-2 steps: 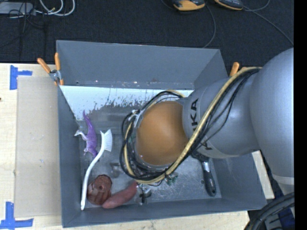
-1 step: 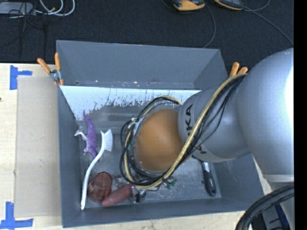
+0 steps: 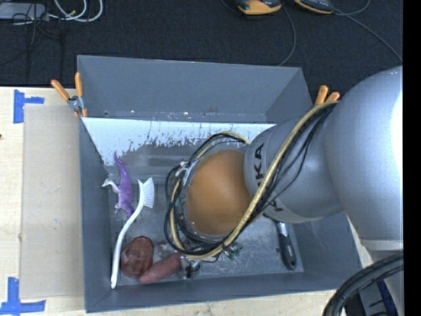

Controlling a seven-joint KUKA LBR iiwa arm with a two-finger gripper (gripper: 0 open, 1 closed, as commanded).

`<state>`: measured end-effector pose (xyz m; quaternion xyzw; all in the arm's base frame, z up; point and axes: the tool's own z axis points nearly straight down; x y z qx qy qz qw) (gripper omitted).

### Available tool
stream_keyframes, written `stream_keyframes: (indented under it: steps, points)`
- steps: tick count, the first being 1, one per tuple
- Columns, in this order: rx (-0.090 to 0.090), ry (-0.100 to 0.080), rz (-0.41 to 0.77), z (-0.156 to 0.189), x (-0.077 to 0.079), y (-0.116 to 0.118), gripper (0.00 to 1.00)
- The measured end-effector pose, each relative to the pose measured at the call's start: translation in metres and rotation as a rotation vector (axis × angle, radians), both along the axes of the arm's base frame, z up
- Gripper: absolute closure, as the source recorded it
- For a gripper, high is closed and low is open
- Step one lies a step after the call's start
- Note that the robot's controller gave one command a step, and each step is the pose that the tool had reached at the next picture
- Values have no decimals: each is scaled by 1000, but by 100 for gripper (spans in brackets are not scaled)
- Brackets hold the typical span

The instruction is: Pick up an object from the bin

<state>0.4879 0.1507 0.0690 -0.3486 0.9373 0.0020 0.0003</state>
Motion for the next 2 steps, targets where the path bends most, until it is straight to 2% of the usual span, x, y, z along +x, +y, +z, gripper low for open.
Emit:
stream_keyframes:
  steps: [1,2]
  points:
    - [-2,7,0,7,-2,0,100]
    - [-1,5,0,39,-2,0,100]
